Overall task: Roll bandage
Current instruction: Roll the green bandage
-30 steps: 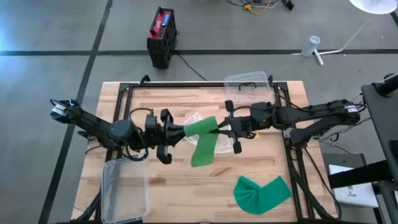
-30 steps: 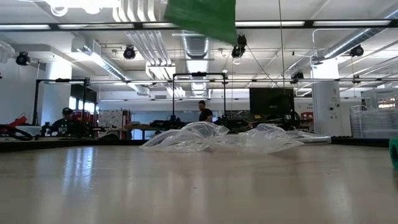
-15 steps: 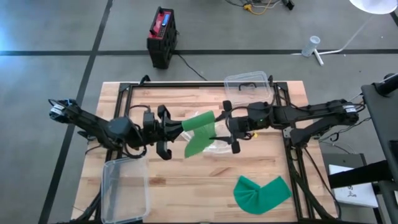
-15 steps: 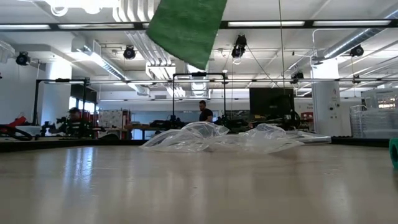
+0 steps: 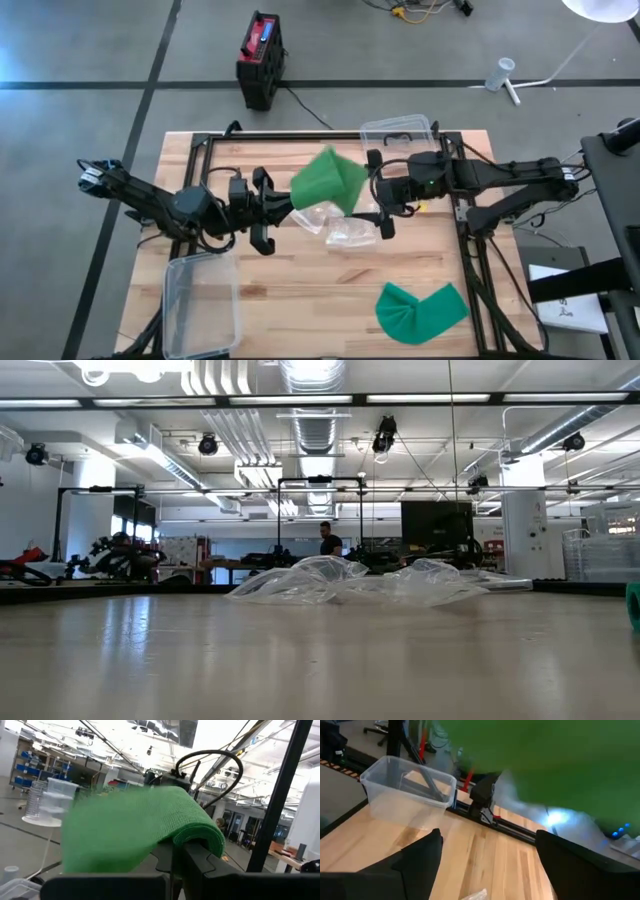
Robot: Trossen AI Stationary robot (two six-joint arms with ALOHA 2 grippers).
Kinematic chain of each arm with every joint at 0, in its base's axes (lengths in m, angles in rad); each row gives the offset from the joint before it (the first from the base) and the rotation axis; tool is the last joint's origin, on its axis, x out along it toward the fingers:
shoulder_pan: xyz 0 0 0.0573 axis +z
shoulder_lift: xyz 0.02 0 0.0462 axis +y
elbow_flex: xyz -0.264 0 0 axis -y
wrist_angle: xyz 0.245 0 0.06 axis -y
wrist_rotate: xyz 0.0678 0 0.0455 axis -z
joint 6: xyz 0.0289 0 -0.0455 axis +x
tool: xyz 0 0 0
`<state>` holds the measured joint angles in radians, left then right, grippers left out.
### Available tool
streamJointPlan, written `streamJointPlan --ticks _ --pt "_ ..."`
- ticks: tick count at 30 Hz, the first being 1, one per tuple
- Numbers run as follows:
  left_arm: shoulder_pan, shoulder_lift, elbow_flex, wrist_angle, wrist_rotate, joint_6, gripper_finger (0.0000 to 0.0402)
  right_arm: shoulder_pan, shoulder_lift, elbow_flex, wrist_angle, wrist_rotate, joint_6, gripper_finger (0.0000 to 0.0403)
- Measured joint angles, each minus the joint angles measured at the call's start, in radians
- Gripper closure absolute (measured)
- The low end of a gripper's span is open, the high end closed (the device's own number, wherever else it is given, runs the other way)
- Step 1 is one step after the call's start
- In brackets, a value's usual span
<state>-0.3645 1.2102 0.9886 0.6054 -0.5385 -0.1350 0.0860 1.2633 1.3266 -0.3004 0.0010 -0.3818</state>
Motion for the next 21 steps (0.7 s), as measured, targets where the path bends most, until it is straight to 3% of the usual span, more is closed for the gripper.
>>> streamJointPlan --ticks 9,15,21 --pt "0.000 -0.009 0.000 0.005 0.000 0.000 0.0399 -0.001 -0.008 0.150 -0.228 0.131 -0.080 0.0092" --pt "0.000 -0.009 0.000 0.025 -0.001 0.043 0.0397 -0.025 0.010 0.130 -0.127 -0.042 0.053 0.0096" --pt "0.000 -0.007 0.000 0.043 -0.002 0.048 0.0396 -0.080 0.114 0.119 -0.059 -0.054 0.129 0.0123"
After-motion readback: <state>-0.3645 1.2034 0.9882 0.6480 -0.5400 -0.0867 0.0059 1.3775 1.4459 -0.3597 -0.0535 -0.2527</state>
